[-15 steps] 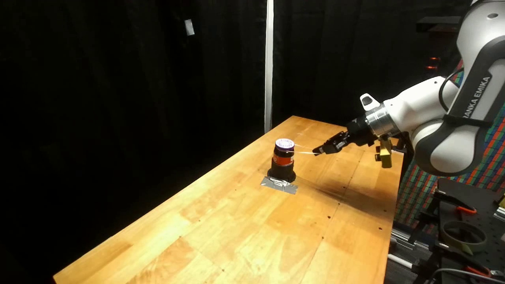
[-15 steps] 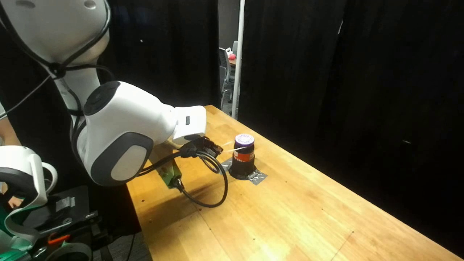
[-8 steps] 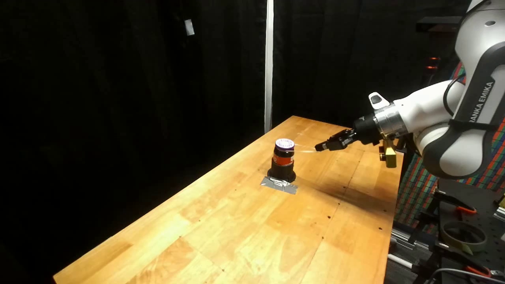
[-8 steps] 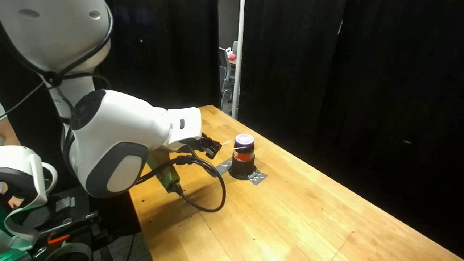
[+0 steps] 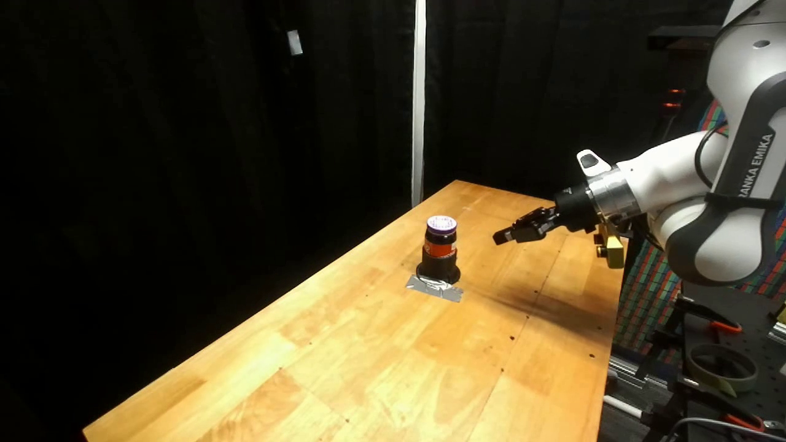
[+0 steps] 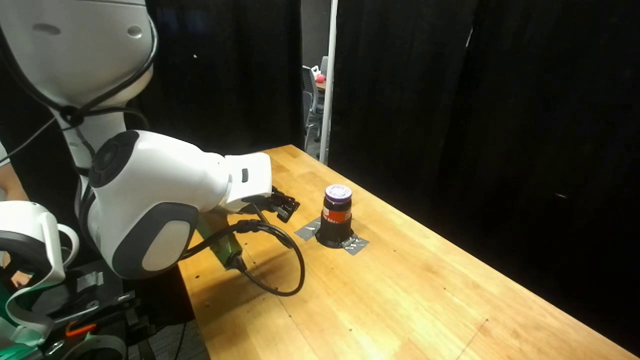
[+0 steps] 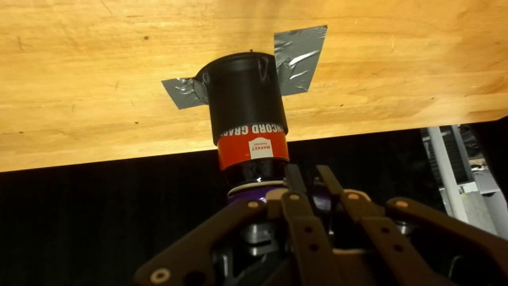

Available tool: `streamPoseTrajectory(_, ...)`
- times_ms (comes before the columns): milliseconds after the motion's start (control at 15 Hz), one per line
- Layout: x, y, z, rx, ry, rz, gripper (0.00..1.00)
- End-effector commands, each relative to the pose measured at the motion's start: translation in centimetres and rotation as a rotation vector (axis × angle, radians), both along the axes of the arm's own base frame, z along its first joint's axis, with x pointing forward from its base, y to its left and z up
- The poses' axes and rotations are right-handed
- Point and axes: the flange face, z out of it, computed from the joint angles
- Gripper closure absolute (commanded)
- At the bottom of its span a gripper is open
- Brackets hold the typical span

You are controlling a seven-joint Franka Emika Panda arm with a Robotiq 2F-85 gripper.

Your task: Put an elastic band over the bottom of the brown coffee cup on the table

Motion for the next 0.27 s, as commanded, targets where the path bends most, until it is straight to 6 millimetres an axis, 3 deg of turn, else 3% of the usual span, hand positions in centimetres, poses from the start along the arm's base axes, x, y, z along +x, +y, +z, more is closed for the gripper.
streamPoseTrajectory(0, -0.1, 0.36, -0.28, 0.001, 0.03, 0.02, 0.82)
streamPoseTrajectory(200, -0.22, 0.69, -0.75, 0.004, 0.077, 0.043, 0.6)
